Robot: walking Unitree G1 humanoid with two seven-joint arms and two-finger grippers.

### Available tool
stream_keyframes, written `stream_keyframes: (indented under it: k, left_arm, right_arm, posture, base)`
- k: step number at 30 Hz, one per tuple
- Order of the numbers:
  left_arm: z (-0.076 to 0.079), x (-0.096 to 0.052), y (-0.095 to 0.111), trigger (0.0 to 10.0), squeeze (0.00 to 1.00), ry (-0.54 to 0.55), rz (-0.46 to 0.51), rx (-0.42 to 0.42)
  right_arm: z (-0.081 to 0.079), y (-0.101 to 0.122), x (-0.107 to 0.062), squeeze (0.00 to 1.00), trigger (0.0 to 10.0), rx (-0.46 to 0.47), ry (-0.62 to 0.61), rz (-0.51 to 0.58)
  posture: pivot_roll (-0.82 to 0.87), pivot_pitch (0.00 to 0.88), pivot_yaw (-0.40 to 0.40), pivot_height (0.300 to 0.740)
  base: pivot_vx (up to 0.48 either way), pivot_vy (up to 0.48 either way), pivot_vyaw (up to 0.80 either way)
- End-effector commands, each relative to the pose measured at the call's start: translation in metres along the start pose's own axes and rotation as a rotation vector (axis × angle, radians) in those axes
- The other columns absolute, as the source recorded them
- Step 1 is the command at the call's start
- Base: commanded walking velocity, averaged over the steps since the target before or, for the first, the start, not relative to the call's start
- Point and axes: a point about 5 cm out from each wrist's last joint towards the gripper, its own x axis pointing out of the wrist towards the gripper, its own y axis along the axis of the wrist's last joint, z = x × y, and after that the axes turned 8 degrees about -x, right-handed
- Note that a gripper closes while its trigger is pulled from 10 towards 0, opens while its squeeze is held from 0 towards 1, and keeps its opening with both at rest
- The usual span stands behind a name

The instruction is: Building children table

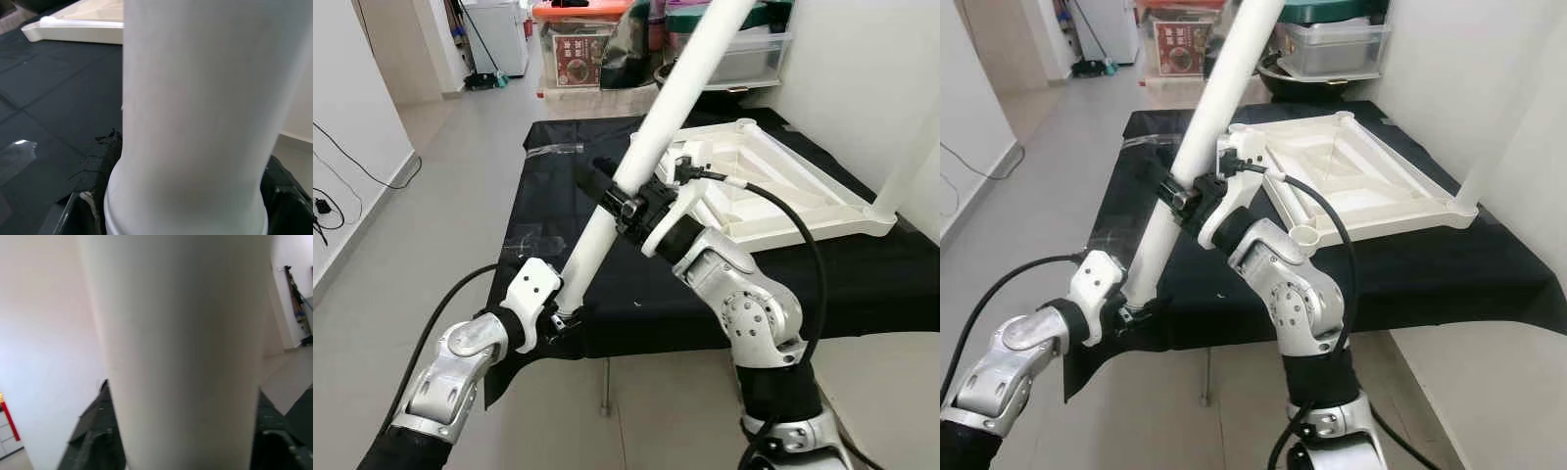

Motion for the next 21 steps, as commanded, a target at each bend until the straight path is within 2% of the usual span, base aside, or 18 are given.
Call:
stream_keyframes:
  k: [1, 7, 8, 9, 10, 13, 14, 17, 21]
  left_arm:
    - [0.007, 0.001, 0.001, 10.0, 0.0, -0.033, -0.005, 0.017]
    - [0.008, 0.0, 0.003, 10.0, 0.0, -0.04, 0.002, 0.014]
    - [0.009, -0.001, 0.003, 10.0, 0.0, -0.042, 0.003, 0.012]
    - [0.009, -0.001, 0.003, 10.0, 0.0, -0.042, 0.003, 0.012]
    - [0.01, -0.001, 0.003, 10.0, 0.0, -0.042, 0.003, 0.011]
    - [0.011, -0.001, 0.004, 10.0, 0.0, -0.044, 0.009, 0.009]
    - [0.012, -0.001, 0.006, 10.0, 0.0, -0.048, 0.015, 0.009]
    - [0.014, 0.0, 0.007, 10.0, 0.0, -0.05, 0.022, 0.006]
    - [0.016, 0.002, 0.006, 10.0, 0.0, -0.05, 0.023, -0.003]
  right_arm:
    - [0.0, -0.003, 0.0, 1.0, 10.0, -0.006, -0.007, -0.011]
    - [0.004, -0.01, -0.002, 1.0, 10.0, -0.021, -0.028, -0.044]
    - [0.004, -0.014, -0.003, 0.09, 10.0, -0.013, -0.032, -0.051]
    - [0.004, -0.014, -0.003, 0.09, 10.0, -0.013, -0.032, -0.051]
    - [0.002, -0.022, -0.003, 0.0, 10.0, 0.008, -0.03, -0.066]
    - [0.0, -0.031, -0.004, 0.0, 10.0, 0.022, -0.028, -0.086]
    - [-0.001, -0.042, -0.006, 0.0, 10.0, 0.027, -0.033, -0.113]
    - [0.0, -0.055, -0.01, 0.0, 10.0, 0.04, -0.053, -0.144]
    - [0.0, -0.058, -0.009, 0.0, 10.0, 0.073, -0.064, -0.14]
  posture:
    - [0.01, 0.0, -0.012, 0.74]
    - [0.01, 0.0, -0.016, 0.74]
    - [0.01, 0.0, -0.018, 0.74]
    - [0.01, 0.0, -0.018, 0.74]
    - [0.02, 0.0, -0.024, 0.74]
    - [0.02, 0.0, -0.025, 0.74]
    - [0.03, 0.0, -0.027, 0.74]
    - [0.03, 0.0, -0.024, 0.74]
    - [0.02, 0.0, -0.02, 0.74]
  base:
    - [0.0, 0.0, 0.0]
    - [0.0, 0.0, 0.0]
    - [0.0, 0.0, 0.0]
    - [0.0, 0.0, 0.0]
    - [0.0, 0.0, 0.0]
    - [0.0, 0.0, 0.0]
    - [0.0, 0.0, 0.0]
    - [0.0, 0.0, 0.0]
    - [0.0, 0.0, 0.0]
